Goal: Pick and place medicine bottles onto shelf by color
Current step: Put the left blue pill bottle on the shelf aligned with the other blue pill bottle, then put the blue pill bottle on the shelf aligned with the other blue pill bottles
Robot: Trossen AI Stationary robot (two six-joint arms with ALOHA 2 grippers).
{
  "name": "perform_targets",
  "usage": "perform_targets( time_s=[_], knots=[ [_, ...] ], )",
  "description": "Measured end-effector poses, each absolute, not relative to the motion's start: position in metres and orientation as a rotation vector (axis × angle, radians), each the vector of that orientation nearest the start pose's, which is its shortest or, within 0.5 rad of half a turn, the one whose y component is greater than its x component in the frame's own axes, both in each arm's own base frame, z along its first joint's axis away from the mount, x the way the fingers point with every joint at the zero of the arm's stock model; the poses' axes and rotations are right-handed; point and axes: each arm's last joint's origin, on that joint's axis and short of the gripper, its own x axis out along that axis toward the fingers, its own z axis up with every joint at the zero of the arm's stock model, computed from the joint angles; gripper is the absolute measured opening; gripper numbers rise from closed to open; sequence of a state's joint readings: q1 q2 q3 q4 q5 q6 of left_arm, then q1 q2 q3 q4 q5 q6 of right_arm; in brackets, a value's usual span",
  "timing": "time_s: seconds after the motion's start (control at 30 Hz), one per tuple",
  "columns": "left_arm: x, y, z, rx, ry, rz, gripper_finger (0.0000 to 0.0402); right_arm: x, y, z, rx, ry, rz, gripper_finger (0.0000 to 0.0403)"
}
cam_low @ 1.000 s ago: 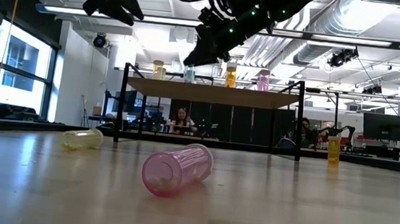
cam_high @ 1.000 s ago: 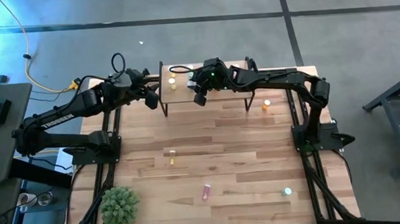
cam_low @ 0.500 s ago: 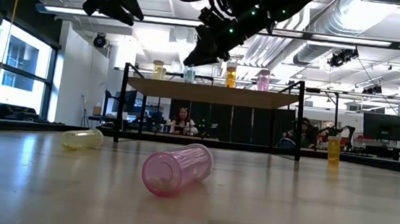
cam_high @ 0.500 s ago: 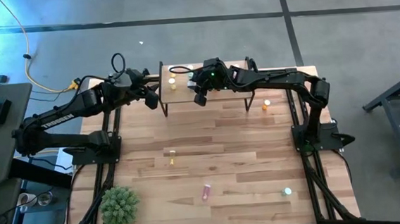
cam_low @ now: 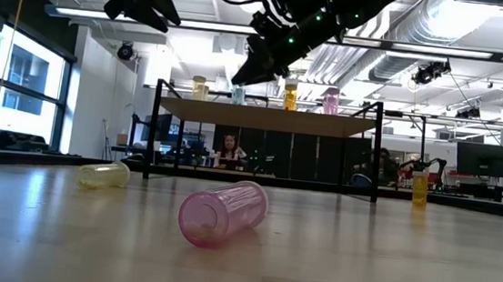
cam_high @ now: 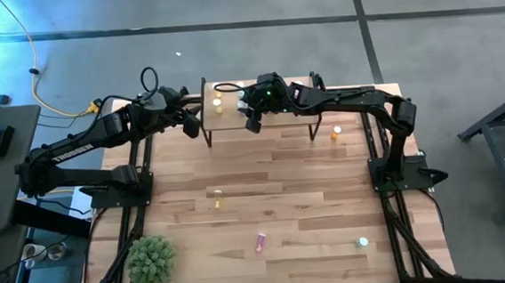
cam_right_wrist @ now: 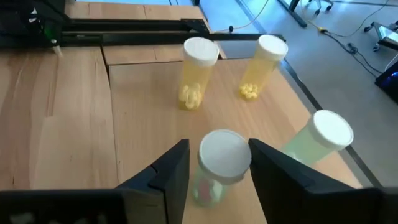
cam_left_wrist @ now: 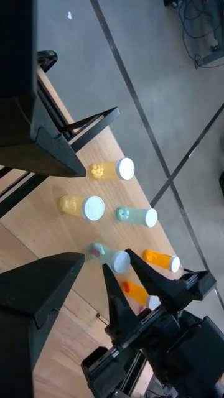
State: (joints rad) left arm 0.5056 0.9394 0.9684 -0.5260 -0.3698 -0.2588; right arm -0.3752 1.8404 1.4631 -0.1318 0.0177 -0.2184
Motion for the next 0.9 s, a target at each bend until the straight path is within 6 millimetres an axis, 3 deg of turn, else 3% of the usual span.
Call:
perform_targets(
  time_s=[0.6, 0.9],
  knots=[
    [0.162, 0.101, 0.338, -0.272, 0.399, 0.919, 0.0197, 0.394, -0.164, 0.28, -0.135, 0.512, -0.359, 0.0156],
    [0.162, 0.101, 0.338, -0.271, 0.399, 0.919, 0.0197, 0.396, -0.165, 0.298, -0.149, 0.49, -0.364, 0.0156]
  ],
)
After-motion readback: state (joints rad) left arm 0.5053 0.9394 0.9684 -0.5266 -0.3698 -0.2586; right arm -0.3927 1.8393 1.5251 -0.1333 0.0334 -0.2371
